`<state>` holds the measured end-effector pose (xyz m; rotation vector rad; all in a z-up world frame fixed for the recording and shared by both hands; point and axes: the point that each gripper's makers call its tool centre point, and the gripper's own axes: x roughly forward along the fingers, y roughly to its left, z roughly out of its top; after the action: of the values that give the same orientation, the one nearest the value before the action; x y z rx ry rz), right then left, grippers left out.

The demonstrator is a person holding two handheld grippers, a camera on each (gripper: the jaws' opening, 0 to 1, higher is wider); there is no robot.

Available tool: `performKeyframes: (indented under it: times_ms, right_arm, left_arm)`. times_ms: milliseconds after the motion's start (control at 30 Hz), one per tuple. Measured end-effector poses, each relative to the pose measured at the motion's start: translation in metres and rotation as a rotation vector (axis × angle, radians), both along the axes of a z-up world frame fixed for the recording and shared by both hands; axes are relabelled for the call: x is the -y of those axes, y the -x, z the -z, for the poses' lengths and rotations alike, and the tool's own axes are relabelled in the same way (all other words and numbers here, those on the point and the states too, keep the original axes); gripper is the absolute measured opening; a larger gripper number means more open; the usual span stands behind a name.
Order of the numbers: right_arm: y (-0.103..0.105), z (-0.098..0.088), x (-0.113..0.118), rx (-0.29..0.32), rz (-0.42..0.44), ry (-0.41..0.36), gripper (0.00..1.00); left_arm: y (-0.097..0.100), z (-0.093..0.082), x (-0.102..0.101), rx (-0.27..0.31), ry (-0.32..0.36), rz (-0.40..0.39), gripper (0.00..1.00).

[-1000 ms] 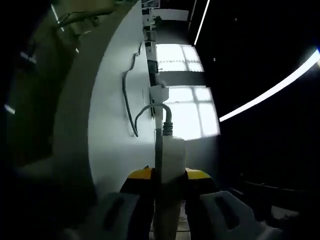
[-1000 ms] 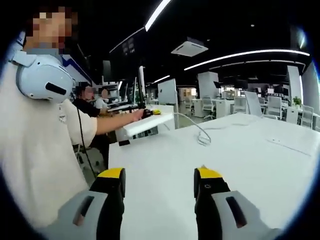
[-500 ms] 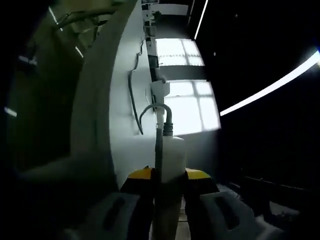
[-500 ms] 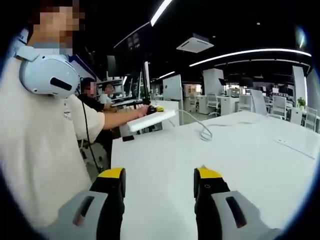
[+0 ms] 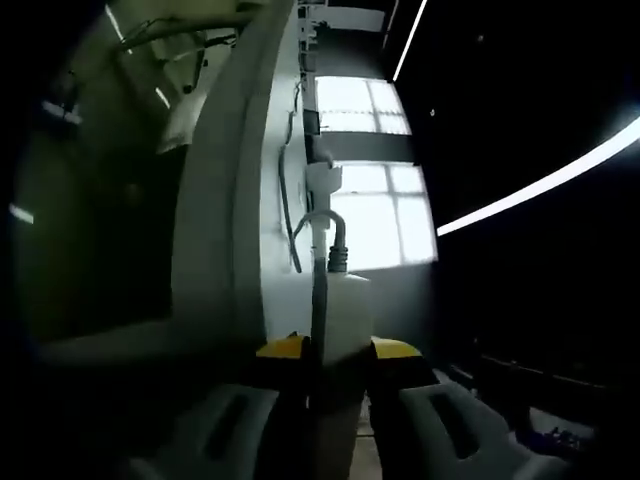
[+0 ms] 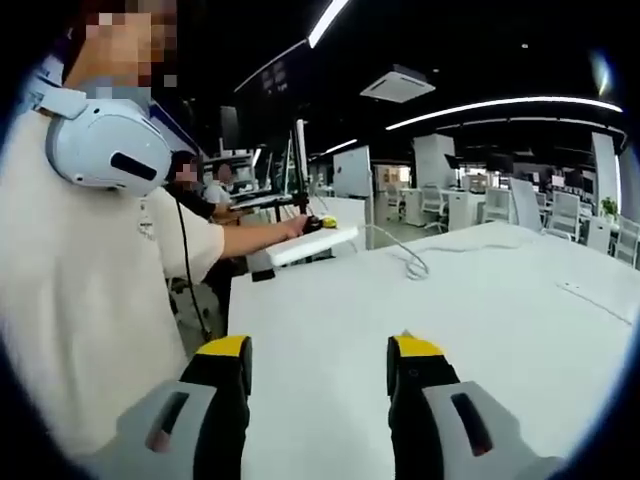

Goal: Pick up the power strip scattered on the table, fix it on the side mounting bracket of the table, and press the switch

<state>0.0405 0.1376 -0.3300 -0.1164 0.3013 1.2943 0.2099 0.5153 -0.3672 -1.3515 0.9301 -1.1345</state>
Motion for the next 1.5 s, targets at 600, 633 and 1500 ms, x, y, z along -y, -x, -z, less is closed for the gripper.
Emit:
performKeyframes:
  times_ms: [600, 633, 1500]
  right_arm:
    - [-0.002, 0.004, -0.012, -0.005, -0.005, 0.025, 0.49]
    - [-0.002, 0.005, -0.012, -0.007, -0.006, 0.027, 0.49]
    - [-0.001, 0.014, -0.016, -0.023, -0.02, 0.028, 0.48]
  left_arm:
    - [-0.006, 0.021, -0.006, -0.014, 0.182, -0.028, 0.25]
    - [-0.005, 0.021, -0.006, -0.011, 0.183, -0.02, 0.25]
    - [-0.016, 0.046, -0.017, -0.068, 0.156, -0.165, 0.25]
